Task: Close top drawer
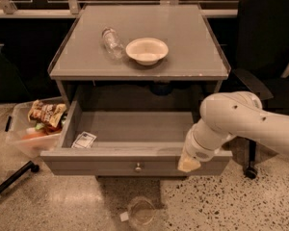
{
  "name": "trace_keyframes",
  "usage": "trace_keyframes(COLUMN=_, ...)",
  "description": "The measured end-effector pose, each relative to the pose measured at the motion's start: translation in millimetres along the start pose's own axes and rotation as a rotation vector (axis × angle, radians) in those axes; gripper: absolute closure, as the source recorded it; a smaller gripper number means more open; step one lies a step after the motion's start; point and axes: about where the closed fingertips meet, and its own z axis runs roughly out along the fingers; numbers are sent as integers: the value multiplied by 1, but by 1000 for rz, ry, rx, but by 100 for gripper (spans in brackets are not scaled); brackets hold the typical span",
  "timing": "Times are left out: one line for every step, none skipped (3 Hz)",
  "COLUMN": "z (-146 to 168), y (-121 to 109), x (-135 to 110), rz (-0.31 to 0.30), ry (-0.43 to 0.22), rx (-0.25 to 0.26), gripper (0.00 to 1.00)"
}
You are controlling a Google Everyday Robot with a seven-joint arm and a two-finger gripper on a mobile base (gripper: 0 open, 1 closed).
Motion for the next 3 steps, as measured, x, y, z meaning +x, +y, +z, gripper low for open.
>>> trace_keyframes(z=-3, y=-23, x=-22, rz=-67, ry=-22, rx=28, gripper=11)
trace_keyframes(z=-3, y=-45, x=-51, rz=-143, ry=-43, rx=52, gripper=0)
trace_keyframes(z=-1, y=-50, x=-55, rz=-138, ry=-41, rx=34, gripper=0)
